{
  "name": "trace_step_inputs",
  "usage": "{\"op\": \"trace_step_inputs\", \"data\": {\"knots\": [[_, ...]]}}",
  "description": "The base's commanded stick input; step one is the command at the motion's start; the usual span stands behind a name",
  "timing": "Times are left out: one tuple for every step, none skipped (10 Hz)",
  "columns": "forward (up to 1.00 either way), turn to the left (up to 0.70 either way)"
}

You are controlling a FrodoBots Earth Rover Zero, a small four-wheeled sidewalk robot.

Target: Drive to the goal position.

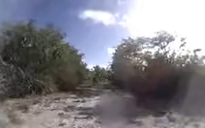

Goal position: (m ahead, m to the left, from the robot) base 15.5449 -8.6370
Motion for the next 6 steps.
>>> {"op": "trace_step_inputs", "data": {"knots": [[0.7,0.0],[0.7,0.0],[0.7,0.0],[0.7,0.0],[0.7,0.0],[0.7,0.0]]}}
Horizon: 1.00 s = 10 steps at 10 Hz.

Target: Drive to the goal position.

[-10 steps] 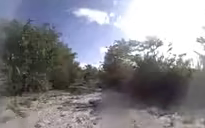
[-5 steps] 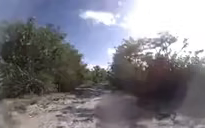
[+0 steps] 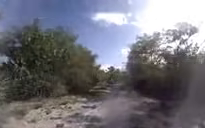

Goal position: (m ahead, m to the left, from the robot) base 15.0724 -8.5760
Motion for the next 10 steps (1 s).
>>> {"op": "trace_step_inputs", "data": {"knots": [[0.7,0.0],[0.7,0.0],[0.7,-0.03],[0.7,-0.35],[0.7,-0.35],[0.7,-0.35],[0.7,-0.11],[0.7,0.0],[0.7,0.0],[0.7,0.0]]}}
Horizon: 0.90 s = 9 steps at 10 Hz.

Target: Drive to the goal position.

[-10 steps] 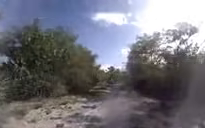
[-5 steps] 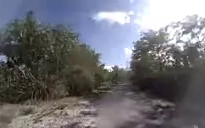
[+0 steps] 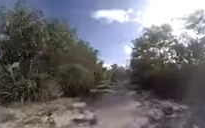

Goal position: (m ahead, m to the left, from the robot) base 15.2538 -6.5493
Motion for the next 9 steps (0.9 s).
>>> {"op": "trace_step_inputs", "data": {"knots": [[0.7,0.0],[0.7,0.0],[0.7,0.0],[0.7,0.0],[0.7,0.0],[0.7,0.0],[0.7,0.0],[0.7,0.0],[0.7,0.0]]}}
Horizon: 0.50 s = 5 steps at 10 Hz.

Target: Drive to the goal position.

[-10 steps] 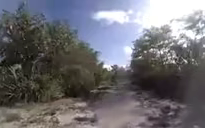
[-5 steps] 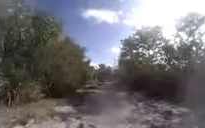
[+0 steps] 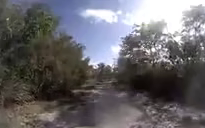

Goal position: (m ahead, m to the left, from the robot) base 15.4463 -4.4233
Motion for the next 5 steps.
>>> {"op": "trace_step_inputs", "data": {"knots": [[0.7,0.0],[0.7,0.0],[0.7,0.0],[0.7,0.0],[0.7,0.0]]}}
